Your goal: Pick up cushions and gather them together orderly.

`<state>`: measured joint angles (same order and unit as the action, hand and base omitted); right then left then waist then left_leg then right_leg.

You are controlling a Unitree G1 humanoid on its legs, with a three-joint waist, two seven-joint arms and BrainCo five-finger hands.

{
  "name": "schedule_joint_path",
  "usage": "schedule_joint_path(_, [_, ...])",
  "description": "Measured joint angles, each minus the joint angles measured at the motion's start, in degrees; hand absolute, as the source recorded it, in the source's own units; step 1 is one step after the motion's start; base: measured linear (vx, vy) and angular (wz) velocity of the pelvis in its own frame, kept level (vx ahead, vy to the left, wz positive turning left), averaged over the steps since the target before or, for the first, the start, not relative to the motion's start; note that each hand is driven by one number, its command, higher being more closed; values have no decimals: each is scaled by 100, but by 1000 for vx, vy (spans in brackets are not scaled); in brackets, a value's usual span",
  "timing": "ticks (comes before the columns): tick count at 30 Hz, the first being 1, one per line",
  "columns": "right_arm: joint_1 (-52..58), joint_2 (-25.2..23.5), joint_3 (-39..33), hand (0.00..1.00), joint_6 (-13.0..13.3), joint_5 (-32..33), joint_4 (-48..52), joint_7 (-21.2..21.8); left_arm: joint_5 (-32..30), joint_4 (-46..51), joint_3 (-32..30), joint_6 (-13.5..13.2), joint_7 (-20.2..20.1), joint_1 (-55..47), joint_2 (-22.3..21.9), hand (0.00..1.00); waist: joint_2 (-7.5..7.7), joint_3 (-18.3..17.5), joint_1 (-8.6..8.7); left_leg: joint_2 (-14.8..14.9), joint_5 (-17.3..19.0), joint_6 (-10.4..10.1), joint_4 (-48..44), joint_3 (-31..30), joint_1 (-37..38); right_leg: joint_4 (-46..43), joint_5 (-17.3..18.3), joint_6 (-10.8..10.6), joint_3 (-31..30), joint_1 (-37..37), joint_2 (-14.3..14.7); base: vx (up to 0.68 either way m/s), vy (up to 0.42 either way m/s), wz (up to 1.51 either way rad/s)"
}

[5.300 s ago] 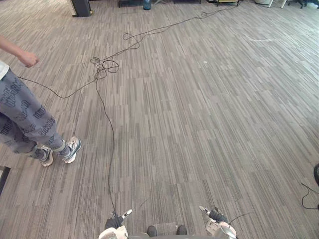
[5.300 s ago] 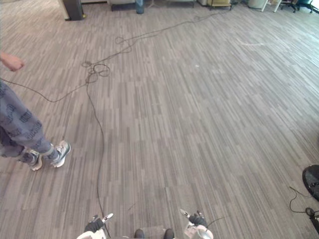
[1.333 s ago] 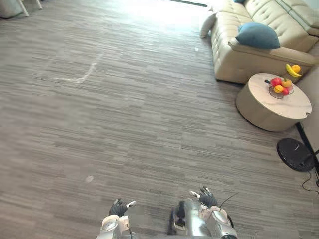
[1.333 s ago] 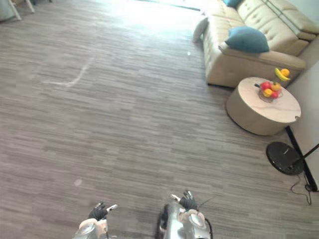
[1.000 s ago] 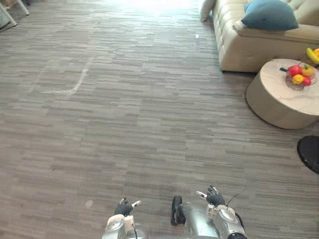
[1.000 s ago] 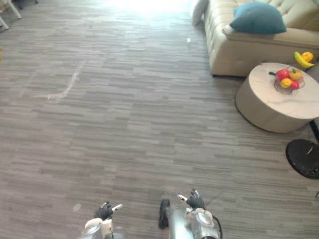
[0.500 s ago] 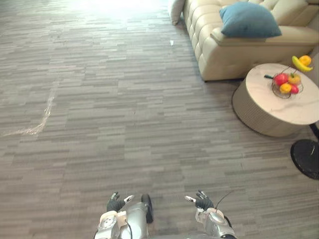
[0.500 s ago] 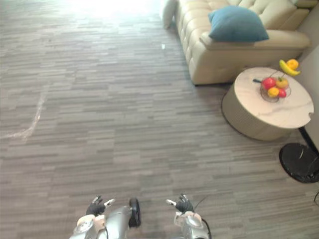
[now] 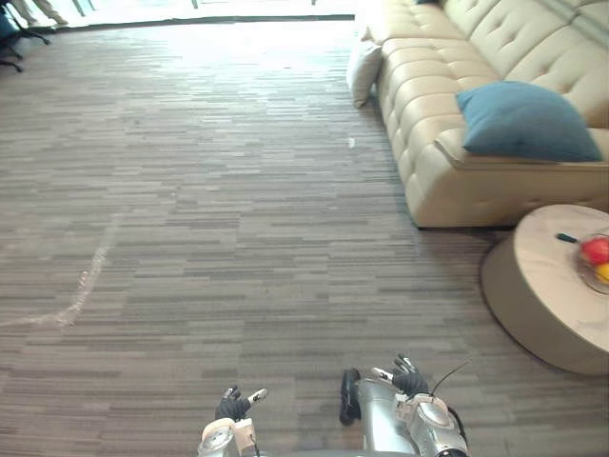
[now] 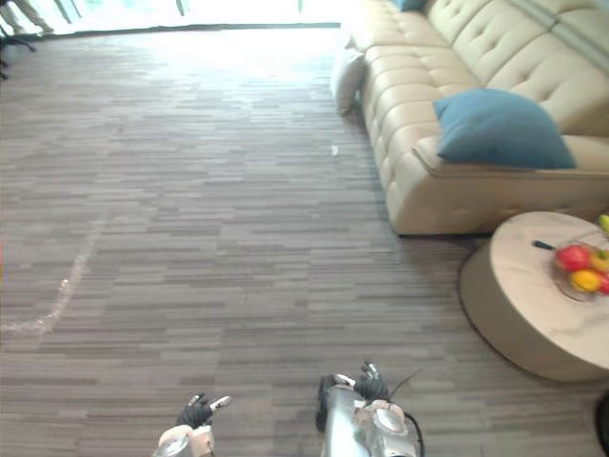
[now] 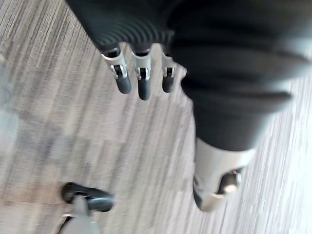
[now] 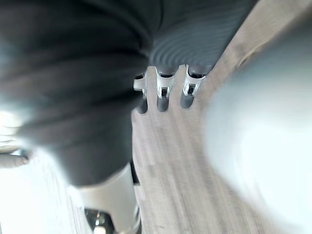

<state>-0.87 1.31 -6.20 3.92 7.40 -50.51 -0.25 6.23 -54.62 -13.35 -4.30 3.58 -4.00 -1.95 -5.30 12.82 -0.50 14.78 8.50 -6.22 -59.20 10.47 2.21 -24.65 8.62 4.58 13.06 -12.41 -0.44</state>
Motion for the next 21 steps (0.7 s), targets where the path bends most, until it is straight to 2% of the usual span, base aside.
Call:
schedule_joint_path(1, [-14, -85, 44, 0, -19, 2, -38, -21, -1, 33, -37, 1, 5, -6, 36, 0, 15, 40, -25, 112, 103, 4, -315, 105, -181, 81, 97, 30, -57, 261, 57, 505, -58, -33])
schedule_joint_path(2, [-37, -227, 107, 0, -38, 1, -40, -40, -1, 102, -46, 1, 8, -18, 123, 0, 163, 127, -45, 187, 290, 4, -453, 270, -490, 329, 251, 47, -102, 719, 62, 621, -68, -21])
schedule_joint_path(3, [-26, -308, 128, 0, -53, 2, -50, -43, 0, 155, -44, -3, 7, -15, 187, 0, 248, 142, -39, 177, 426, 63, -257, 445, -760, 639, 294, 27, -138, 1078, 44, 691, -63, -22])
schedule_joint_path(4, [-46, -342, 127, 0, -52, 4, -142, -43, 5, 207, -30, -8, 9, -20, 221, 0, 339, 88, -63, 153, 613, 205, 315, 772, -1134, 1077, 268, -17, -246, 1471, 23, 705, -10, -29])
schedule_joint_path(5, [-125, -342, 115, 0, -56, 4, -294, -46, 5, 227, -18, -22, 7, 9, 244, 0, 347, 87, -139, 63, 691, 281, 1237, 1022, -1451, 1460, 210, -132, -304, 1830, -29, 577, 40, -31])
schedule_joint_path(6, [-139, -332, 90, 0, -59, 4, -330, -55, 8, 226, -8, -27, 5, 19, 245, 0, 356, 90, -160, -18, 680, 287, 1687, 1061, -1540, 1566, 213, -169, -320, 1939, -66, 626, 106, -25])
schedule_joint_path(7, [-155, -295, 46, 0, -57, 4, -380, -78, 8, 227, 38, -37, 11, 24, 238, 0, 382, 78, -213, -293, 479, 273, 2950, 1069, -1669, 1827, 245, -280, -385, 2190, -179, 609, 170, -25])
schedule_joint_path(8, [-189, -256, 23, 0, -57, 0, -474, -82, 11, 234, 77, -45, 19, 31, 233, 0, 381, 72, -284, -491, 96, 206, 3944, 994, -1735, 2009, 282, -367, -459, 2370, -265, 627, 201, -36])
schedule_joint_path(9, [-203, -214, 32, 0, -58, -6, -551, -84, 12, 233, 111, -43, 18, 44, 229, 0, 348, 45, -347, -612, -565, 152, 4540, 829, -1764, 2193, 312, -419, -536, 2546, -295, 631, 250, -47])
schedule_joint_path(10, [-198, -137, 93, 0, -59, -9, -605, -83, 15, 221, 148, -46, 25, 45, 225, 0, 331, -26, -383, -720, -1080, 232, 4583, 729, -1753, 2308, 327, -453, -629, 2655, -323, 659, 270, -28])
schedule_joint_path(11, [-204, -186, 135, 0, -63, -9, -691, -71, 9, 201, 169, -31, 21, 64, 314, 0, 513, -108, -324, -949, -838, 576, 4526, 763, -1752, 2277, 283, -510, -600, 2685, -538, 778, 329, -5])
schedule_joint_path(12, [-179, -189, 117, 0, -58, -20, -674, -70, 15, 169, 177, -37, 7, 71, 366, 0, 563, -123, -275, -978, -572, 853, 4062, 766, -1841, 1952, 199, -654, -634, 2621, -680, 647, 275, 14])
schedule_joint_path(13, [-152, -171, 109, 0, -59, -25, -674, -73, 36, 165, 167, -39, 8, 71, 361, 0, 566, -123, -291, -981, -353, 887, 3852, 770, -1823, 1578, 193, -685, -725, 2534, -705, 608, 269, 6])
schedule_joint_path(14, [-98, -135, 79, 0, -58, -44, -675, -78, 56, 107, 180, -39, 19, 70, 368, 0, 583, -125, -301, -1040, -20, 932, 3702, 767, -1618, 381, 195, -837, -864, 2170, -820, 673, 302, 0])
schedule_joint_path(15, [-69, -129, 75, 0, -59, -63, -678, -83, 66, 22, 212, -35, 17, 71, 426, 0, 637, -86, -279, -1163, 282, 922, 3778, 791, -1219, -1431, -275, -1230, -1074, 1458, -987, 550, 250, 5])
schedule_joint_path(16, [-43, -136, 82, 0, -59, -71, -676, -81, 66, 1, 241, -33, 19, 80, 474, 0, 690, -58, -244, -1253, 390, 919, 3833, 769, -987, -2229, -391, -1274, -1141, 1162, -1063, 543, 212, 18])
schedule_joint_path(17, [-1, -126, 87, 0, -40, -74, -613, -69, 63, -72, 336, 3, 25, 83, 540, 0, 734, -51, -209, -1356, 563, 927, 3950, 714, -565, -3298, -354, -1196, -1138, 752, -1106, 440, 104, 26])
schedule_joint_path(18, [13, -110, 90, 0, -45, -76, -541, -75, 60, -124, 367, 11, 28, 57, 543, 0, 696, -37, -168, -1393, 659, 923, 4093, 667, -202, -3684, -242, -1069, -1023, 526, -1112, 661, 142, 29])
schedule_joint_path(19, [95, -112, 84, 0, -29, -76, -379, -74, 61, -115, 380, 15, 35, 45, 501, 0, 672, -47, -138, -1431, 774, 923, 4461, 620, 375, -3838, -42, -941, -710, 76, -1077, 550, 94, 19])
schedule_joint_path(20, [95, -111, 84, 0, -4, -76, -340, -62, 61, -125, 382, 17, 46, 36, 504, 0, 662, -48, -126, -1432, 805, 900, 4601, 602, 547, -3749, 28, -904, -590, -103, -1050, 539, 76, 21])
schedule_joint_path(21, [80, -107, 74, 0, 20, -77, -245, -37, 64, -183, 386, 19, 77, 46, 495, 0, 649, -40, -97, -1431, 825, 891, 4835, 533, 870, -3401, 250, -817, -214, -437, -1037, 556, 46, 31])
